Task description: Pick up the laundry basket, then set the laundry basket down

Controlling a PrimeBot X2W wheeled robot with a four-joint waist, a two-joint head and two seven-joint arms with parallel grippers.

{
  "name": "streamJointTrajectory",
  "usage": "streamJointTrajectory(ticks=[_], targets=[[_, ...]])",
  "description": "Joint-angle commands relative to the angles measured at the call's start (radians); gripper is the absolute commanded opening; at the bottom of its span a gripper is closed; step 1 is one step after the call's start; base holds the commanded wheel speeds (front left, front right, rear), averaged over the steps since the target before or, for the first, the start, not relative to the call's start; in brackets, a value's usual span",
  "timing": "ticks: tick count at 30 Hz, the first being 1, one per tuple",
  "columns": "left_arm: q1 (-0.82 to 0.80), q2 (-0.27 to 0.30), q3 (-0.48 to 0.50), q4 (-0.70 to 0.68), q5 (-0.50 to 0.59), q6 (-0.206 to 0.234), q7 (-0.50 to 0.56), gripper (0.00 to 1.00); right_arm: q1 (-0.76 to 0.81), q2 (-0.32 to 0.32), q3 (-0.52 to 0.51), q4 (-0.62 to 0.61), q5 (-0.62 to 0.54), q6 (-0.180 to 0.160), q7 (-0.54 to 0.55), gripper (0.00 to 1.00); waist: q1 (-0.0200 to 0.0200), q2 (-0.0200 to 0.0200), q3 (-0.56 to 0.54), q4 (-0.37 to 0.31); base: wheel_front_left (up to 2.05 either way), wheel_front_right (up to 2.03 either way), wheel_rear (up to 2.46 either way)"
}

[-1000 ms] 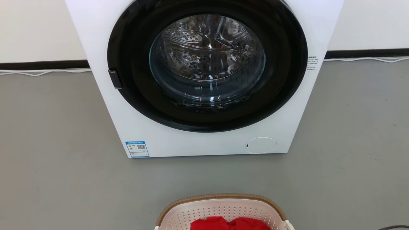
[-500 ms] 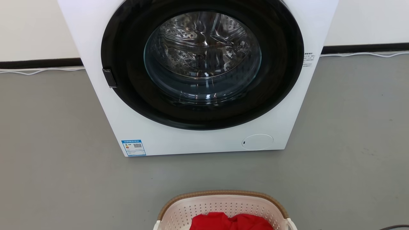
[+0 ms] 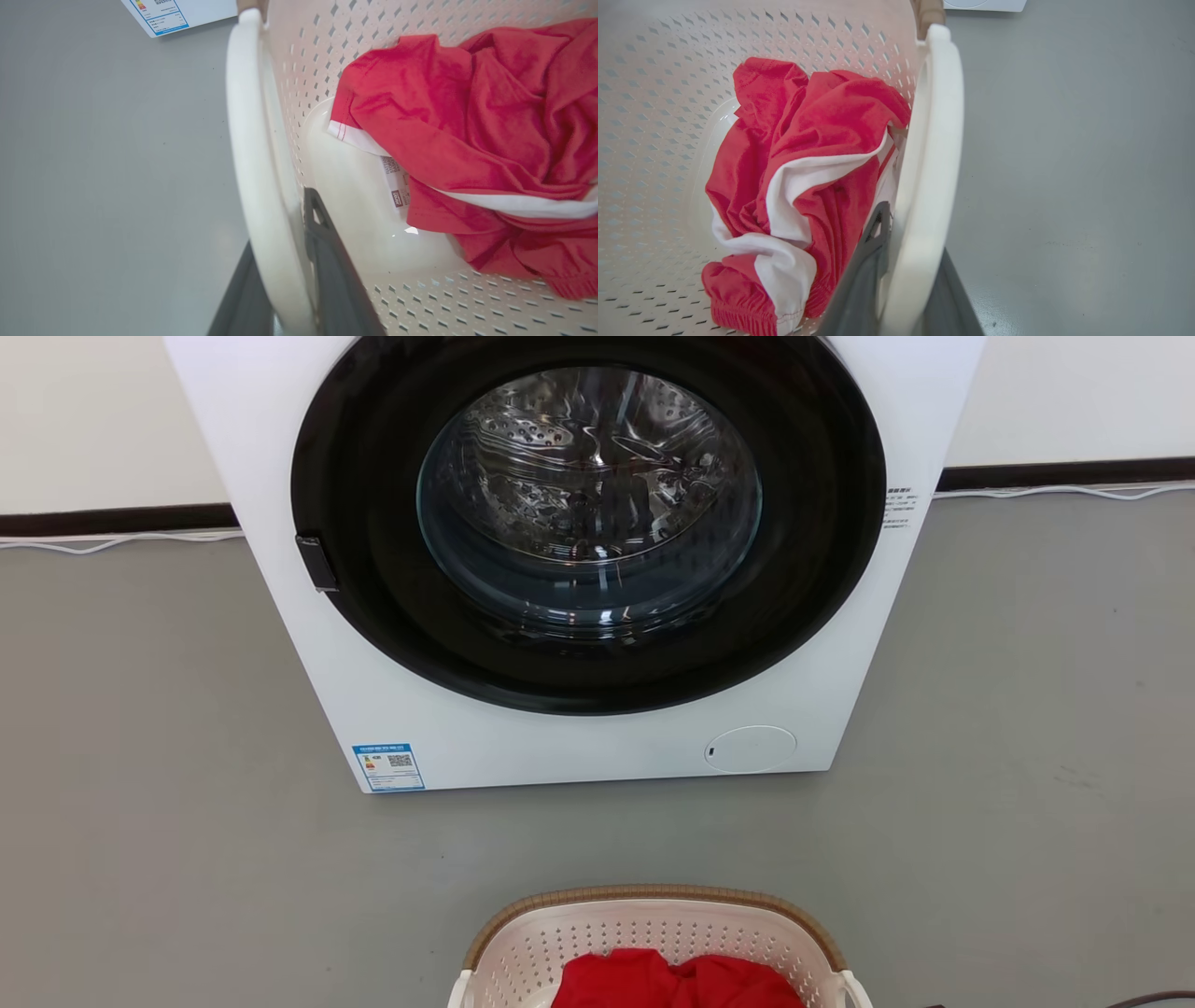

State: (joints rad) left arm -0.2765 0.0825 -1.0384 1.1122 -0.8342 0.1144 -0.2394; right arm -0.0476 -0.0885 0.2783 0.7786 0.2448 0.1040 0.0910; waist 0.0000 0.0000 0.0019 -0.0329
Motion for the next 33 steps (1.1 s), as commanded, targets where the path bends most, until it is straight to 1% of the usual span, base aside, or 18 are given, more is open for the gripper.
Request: streamJointTrajectory(ticks=[1, 15, 33], targets=[[-0.050, -0.032, -0.002, -0.024, 0.004, -0.017, -0.021, 0.00, -0.046, 0.038, 0.043, -0.037, -0.018, 0.027, -0.010, 0.00, 0.0001, 0.0000, 0.000, -0.001, 0.00, 0.00, 0.00], [-0.072, -0.032, -0.024, -0.019, -0.014, -0.013, -0.022, 0.00, -0.067, 0.038, 0.035, -0.026, -0.024, 0.027, -0.020, 0.00, 0.0001, 0.0000, 0.011, -0.004, 0.00, 0.00, 0.00], [-0.098, -0.032, -0.020, -0.012, -0.020, -0.012, -0.022, 0.00, -0.090, 0.038, 0.036, -0.020, -0.023, 0.027, -0.022, 0.00, 0.0000, 0.0000, 0.015, -0.011, 0.00, 0.00, 0.00]])
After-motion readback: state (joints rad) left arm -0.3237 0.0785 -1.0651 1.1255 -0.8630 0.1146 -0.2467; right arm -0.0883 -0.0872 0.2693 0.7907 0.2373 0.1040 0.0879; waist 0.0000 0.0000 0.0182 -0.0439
